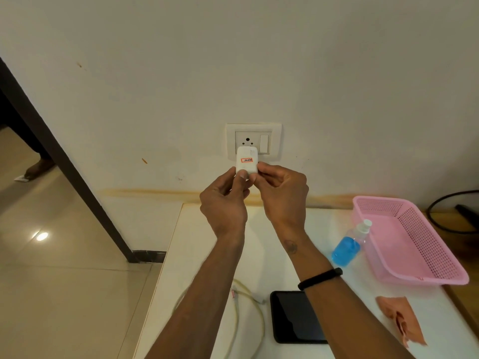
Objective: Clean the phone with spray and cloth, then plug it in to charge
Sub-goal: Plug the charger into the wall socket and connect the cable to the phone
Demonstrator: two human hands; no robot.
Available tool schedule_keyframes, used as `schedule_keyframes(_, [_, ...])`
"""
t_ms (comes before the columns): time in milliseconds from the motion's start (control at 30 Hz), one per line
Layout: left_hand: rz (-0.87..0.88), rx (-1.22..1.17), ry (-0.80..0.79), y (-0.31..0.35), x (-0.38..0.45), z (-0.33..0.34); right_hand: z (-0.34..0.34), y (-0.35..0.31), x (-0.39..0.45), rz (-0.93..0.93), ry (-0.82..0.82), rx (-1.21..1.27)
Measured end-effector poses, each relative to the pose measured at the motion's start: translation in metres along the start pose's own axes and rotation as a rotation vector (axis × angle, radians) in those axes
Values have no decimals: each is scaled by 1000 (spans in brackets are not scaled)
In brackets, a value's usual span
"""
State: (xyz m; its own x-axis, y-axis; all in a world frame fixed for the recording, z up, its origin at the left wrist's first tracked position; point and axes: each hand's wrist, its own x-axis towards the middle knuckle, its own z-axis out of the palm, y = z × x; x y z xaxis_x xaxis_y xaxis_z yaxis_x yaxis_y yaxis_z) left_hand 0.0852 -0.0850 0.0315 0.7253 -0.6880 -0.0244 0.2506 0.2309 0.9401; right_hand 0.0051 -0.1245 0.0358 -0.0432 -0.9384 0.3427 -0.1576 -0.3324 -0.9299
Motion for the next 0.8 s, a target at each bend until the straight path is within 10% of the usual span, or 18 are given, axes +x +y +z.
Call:
schedule_keyframes(567, [-51, 116, -76, 19, 14, -2, 4, -17, 8, -13, 68, -151])
schedule_keyframes(800, [-64, 775, -249, 34, -7, -69, -34, -16, -33, 150, -104, -249])
